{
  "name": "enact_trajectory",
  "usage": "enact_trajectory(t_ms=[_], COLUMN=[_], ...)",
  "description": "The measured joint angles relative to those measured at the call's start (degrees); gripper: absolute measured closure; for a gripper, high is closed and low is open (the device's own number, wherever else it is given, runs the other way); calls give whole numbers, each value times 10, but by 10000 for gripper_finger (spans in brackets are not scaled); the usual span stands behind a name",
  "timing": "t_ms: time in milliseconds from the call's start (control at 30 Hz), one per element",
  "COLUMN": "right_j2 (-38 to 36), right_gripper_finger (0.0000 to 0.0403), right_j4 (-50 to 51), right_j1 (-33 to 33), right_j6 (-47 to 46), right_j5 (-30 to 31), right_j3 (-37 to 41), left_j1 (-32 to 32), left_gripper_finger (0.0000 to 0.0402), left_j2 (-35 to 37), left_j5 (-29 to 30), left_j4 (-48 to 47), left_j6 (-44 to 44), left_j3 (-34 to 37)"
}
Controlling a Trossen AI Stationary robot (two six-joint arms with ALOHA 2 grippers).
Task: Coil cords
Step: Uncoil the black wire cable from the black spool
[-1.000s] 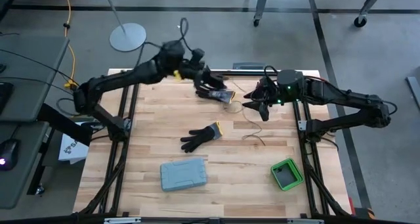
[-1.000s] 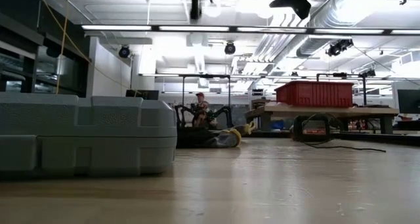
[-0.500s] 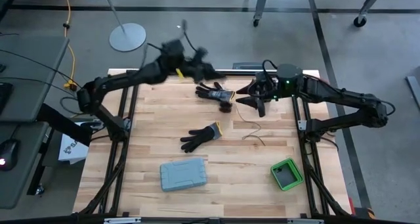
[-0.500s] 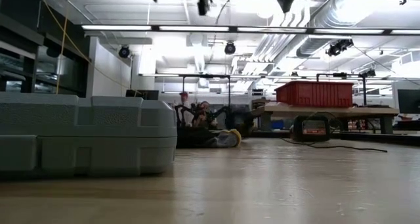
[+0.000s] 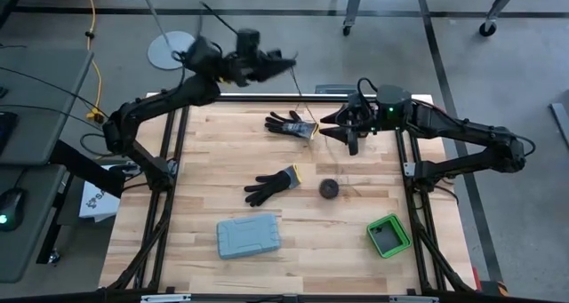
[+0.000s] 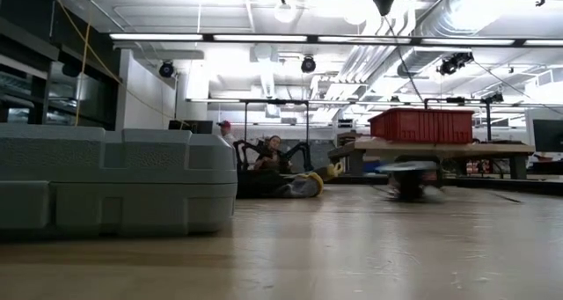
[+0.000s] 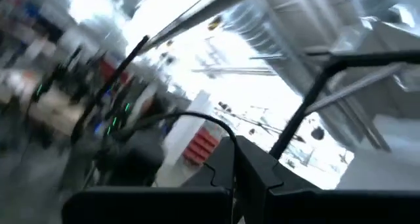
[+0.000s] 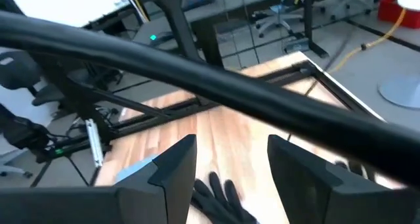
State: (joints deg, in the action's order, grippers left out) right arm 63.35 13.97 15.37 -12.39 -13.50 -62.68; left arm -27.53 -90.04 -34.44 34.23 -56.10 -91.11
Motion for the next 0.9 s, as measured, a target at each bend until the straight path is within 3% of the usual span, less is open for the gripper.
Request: enact_trajectory(t_ms=[133,267,467,900], right_j2=[0,0,13,196], right_gripper_finger=[222,222,222,222], right_j4=[0,11,70,328], right_j1=[1,1,4,-15], right_j6=[4,26,33,168], right_j5=[14,41,31,-71], right_j3=[-19,-40,-47,-46], left_j1=[-16,-36,-85,-151], left_gripper_finger=[401,401,401,401], left_j2=[4,2,3,4], left_j5=[36,29,32,33], left_j4=[-20,-81,-110,-101], left_j6=[88,148,155,158], left_j3=[-64,-96,-118,-125])
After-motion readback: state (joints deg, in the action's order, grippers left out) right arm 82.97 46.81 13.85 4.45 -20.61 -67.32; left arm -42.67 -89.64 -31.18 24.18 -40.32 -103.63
